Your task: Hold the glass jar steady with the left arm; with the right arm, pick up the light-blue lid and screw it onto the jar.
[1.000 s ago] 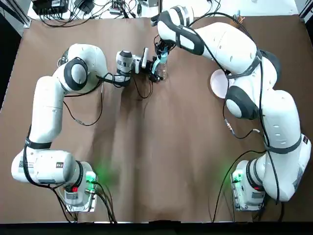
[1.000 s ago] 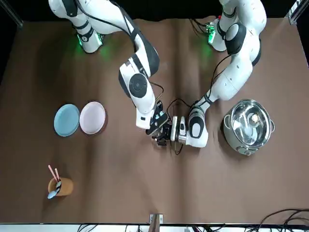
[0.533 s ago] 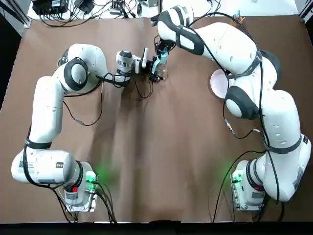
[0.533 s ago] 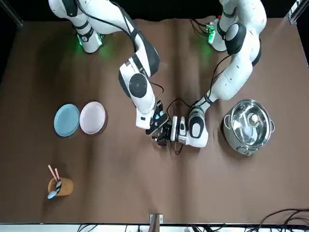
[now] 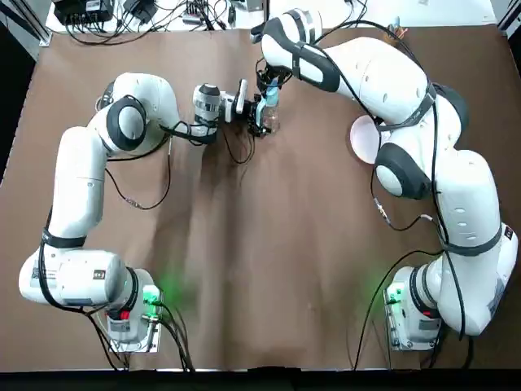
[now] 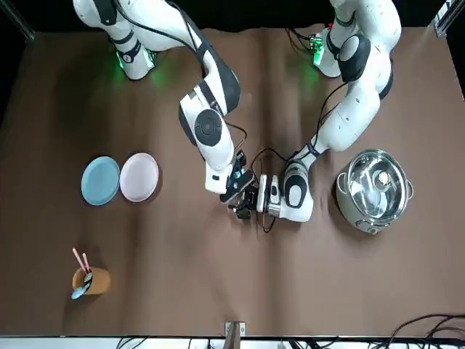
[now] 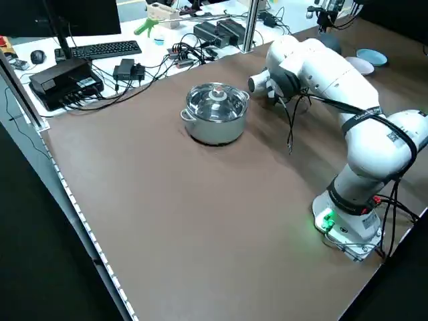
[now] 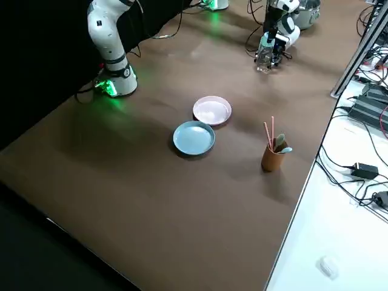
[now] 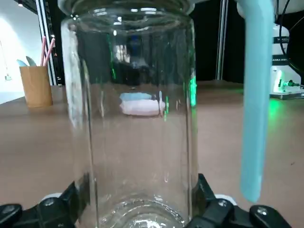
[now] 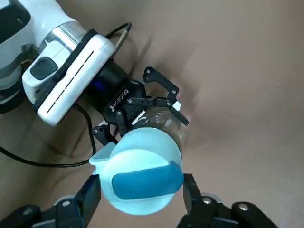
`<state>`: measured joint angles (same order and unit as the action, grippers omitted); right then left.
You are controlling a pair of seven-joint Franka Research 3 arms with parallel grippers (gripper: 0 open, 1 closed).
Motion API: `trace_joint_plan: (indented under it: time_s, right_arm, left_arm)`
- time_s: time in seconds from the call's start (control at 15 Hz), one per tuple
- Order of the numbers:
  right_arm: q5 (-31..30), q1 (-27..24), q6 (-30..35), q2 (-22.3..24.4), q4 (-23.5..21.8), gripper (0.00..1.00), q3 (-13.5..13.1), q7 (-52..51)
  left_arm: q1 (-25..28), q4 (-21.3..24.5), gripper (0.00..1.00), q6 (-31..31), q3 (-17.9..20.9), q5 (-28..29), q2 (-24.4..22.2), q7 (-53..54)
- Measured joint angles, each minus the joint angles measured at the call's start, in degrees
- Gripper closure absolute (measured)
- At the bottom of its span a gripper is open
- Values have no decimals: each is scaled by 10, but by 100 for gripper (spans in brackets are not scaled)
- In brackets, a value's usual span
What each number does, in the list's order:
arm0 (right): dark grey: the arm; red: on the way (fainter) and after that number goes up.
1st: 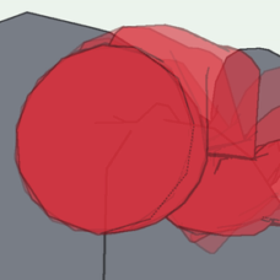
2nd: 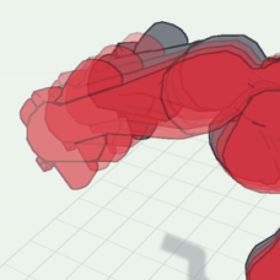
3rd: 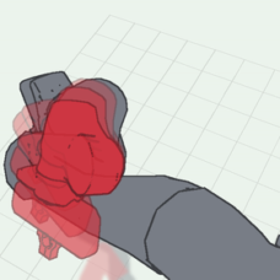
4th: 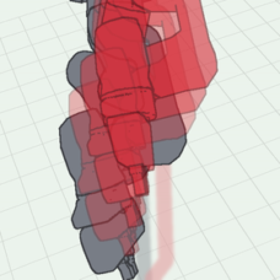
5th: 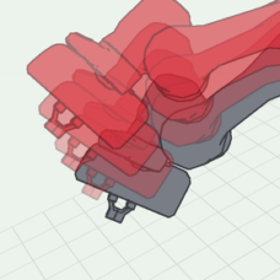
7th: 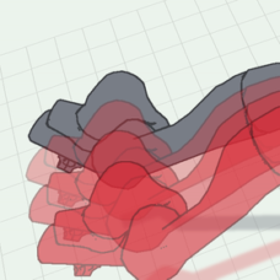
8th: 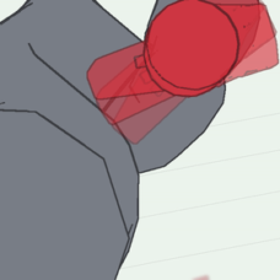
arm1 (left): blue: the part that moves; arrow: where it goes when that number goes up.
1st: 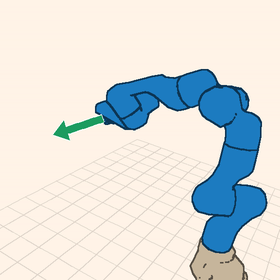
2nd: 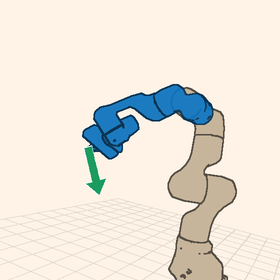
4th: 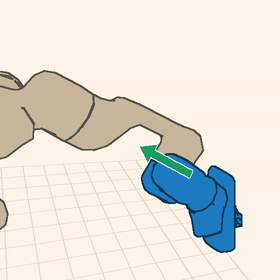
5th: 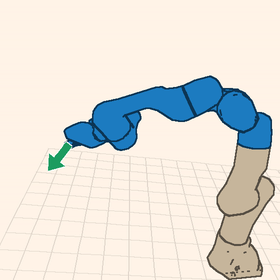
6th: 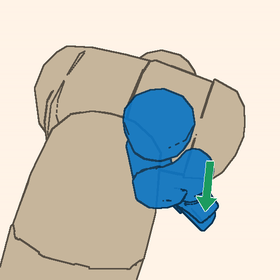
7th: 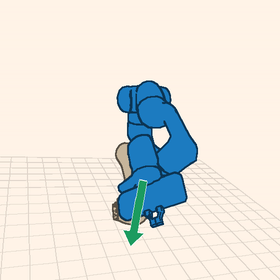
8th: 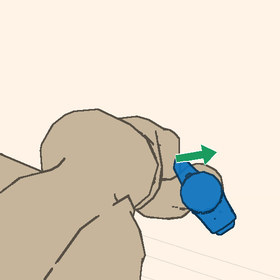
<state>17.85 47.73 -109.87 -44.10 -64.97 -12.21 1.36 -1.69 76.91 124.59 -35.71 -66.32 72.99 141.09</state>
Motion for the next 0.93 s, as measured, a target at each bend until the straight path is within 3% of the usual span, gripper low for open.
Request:
trace_joint_plan:
  time_s: [0.47,0.93]
  right_arm:
    - [0,0,1,0,0,14,0,0]
    - [-4,-1,4,0,1,14,-4,-1]
  left_arm:
    - [0,0,7,0,0,0,0,0]
    - [0,0,7,0,0,0,0,0]
